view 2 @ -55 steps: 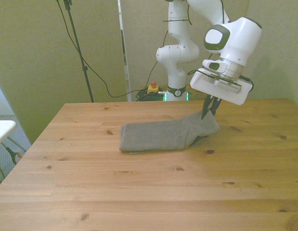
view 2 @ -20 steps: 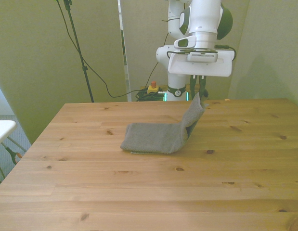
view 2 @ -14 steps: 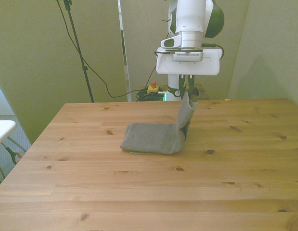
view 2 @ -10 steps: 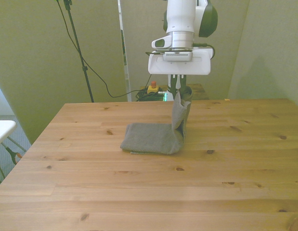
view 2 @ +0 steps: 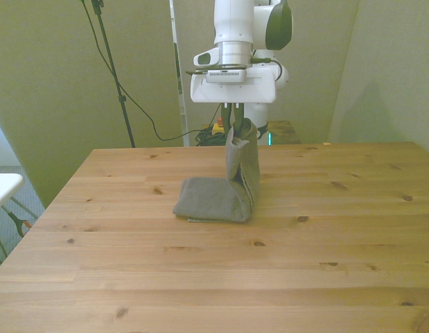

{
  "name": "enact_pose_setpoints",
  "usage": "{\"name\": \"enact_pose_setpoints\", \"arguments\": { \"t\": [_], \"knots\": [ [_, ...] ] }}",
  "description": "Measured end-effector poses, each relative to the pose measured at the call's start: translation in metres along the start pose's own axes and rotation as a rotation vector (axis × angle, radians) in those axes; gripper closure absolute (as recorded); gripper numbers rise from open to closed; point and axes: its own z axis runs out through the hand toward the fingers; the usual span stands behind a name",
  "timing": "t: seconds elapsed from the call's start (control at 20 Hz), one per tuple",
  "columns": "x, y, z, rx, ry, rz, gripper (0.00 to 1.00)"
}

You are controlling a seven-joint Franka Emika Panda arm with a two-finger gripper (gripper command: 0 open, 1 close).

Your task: Fold the towel

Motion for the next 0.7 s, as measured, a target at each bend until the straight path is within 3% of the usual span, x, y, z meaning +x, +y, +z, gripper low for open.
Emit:
{"name": "enact_pose_setpoints", "arguments": {
  "t": [0.25, 0.3, 0.7],
  "knots": [
    [0.011, 0.021, 0.002, 0.003, -0.015, 0.022, 1.00],
    [0.012, 0.024, 0.004, 0.002, -0.019, 0.026, 0.00],
    [0.039, 0.056, 0.014, 0.032, -0.053, 0.065, 0.00]
  ]
}}
